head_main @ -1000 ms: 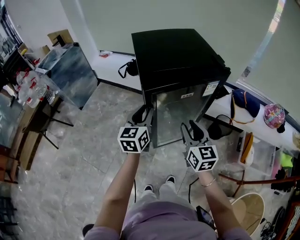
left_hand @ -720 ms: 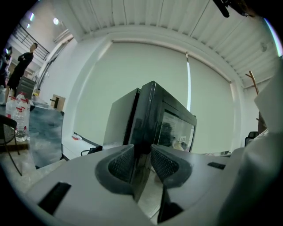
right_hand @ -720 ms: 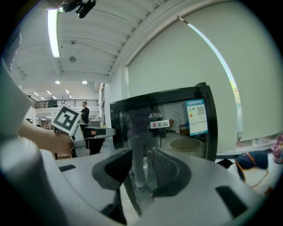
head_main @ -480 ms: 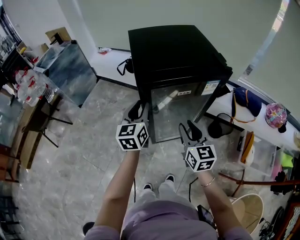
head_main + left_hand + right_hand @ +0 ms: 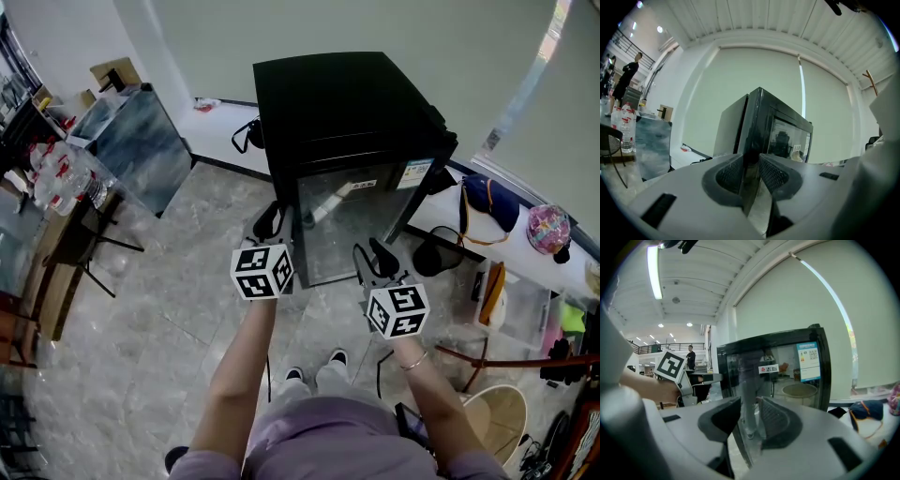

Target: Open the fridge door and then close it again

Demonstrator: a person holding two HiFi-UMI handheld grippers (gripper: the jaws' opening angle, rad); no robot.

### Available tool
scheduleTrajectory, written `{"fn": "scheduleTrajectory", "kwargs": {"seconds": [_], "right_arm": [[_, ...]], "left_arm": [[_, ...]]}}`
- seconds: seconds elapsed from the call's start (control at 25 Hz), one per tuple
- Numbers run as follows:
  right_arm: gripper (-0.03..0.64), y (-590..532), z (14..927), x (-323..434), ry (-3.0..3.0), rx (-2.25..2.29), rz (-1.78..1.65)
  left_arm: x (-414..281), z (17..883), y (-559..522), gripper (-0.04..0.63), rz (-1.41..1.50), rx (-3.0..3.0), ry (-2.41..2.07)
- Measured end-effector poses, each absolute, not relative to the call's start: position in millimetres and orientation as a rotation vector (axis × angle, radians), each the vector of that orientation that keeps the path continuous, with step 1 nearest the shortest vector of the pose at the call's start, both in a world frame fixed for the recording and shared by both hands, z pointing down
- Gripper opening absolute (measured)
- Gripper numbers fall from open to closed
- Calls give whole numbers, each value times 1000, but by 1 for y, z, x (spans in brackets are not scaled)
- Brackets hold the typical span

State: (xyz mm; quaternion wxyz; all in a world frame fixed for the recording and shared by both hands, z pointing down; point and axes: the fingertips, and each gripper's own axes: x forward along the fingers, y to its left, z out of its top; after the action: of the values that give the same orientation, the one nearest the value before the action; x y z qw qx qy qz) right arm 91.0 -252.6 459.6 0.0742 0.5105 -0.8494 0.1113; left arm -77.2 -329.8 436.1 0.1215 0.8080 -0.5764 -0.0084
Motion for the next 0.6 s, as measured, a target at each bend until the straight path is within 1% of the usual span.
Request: {"fn": "scheduleTrajectory", "kwargs": {"seconds": [0.28, 0.6], "right_arm": [[126, -237, 455, 93, -2539, 1534, 327], [101, -218, 450, 88, -2545, 1546, 331]], "left_arm": [[-76, 440, -307, 87, 18, 2372, -1667], [-72, 450, -275, 46, 71, 2383, -1621]]}}
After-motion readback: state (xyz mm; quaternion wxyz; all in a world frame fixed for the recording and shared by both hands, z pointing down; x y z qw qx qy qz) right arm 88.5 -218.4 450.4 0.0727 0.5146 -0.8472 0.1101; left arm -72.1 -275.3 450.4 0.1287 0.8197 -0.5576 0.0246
